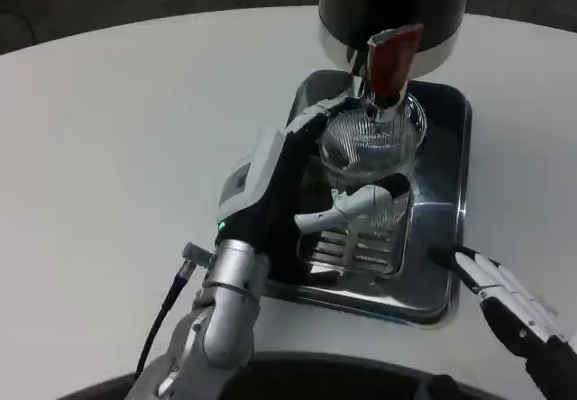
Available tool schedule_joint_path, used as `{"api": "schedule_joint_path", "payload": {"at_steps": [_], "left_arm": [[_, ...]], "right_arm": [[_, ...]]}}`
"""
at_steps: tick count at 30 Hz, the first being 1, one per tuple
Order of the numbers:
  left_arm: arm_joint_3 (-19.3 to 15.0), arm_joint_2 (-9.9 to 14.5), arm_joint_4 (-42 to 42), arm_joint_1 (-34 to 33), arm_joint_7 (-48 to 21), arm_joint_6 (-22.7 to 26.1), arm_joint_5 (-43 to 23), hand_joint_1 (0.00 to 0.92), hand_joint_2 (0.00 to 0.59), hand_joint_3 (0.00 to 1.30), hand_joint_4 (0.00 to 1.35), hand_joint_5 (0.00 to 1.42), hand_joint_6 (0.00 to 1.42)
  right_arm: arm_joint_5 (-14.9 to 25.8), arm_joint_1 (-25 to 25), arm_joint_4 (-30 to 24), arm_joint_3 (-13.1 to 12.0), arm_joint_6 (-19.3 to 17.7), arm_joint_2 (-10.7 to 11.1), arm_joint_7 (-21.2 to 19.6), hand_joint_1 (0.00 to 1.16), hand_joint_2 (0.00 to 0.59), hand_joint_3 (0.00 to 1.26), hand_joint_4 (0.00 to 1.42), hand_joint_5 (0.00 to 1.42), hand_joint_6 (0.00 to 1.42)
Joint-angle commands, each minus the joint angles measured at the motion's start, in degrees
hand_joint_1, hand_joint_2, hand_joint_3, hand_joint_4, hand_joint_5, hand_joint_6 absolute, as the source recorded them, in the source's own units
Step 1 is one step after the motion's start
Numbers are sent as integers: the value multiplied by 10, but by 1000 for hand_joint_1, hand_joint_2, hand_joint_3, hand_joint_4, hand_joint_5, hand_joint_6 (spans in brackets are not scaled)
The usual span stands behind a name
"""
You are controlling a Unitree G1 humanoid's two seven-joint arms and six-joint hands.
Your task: Grasp the cup under the faucet to collect the drink, then remove the cup.
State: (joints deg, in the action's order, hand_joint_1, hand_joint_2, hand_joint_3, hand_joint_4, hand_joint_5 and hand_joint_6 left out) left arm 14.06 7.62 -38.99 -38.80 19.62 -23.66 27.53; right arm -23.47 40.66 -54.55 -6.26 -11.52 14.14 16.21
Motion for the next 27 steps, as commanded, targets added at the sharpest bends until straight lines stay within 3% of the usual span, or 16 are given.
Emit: {"api": "schedule_joint_path", "payload": {"at_steps": [1,17,27], "left_arm": [[0,3,8,16,-7,-7,-4,392,113,251,138,519,576],[-7,5,31,36,11,-11,-2,366,107,298,182,587,625],[-16,14,52,48,20,-11,3,395,98,313,194,590,614]], "right_arm": [[7,9,0,-2,-9,-3,-5,710,499,73,21,0,0],[8,10,0,-1,-15,-8,-13,710,499,73,25,0,0],[8,5,3,3,-14,-7,-15,711,499,79,30,0,0]]}}
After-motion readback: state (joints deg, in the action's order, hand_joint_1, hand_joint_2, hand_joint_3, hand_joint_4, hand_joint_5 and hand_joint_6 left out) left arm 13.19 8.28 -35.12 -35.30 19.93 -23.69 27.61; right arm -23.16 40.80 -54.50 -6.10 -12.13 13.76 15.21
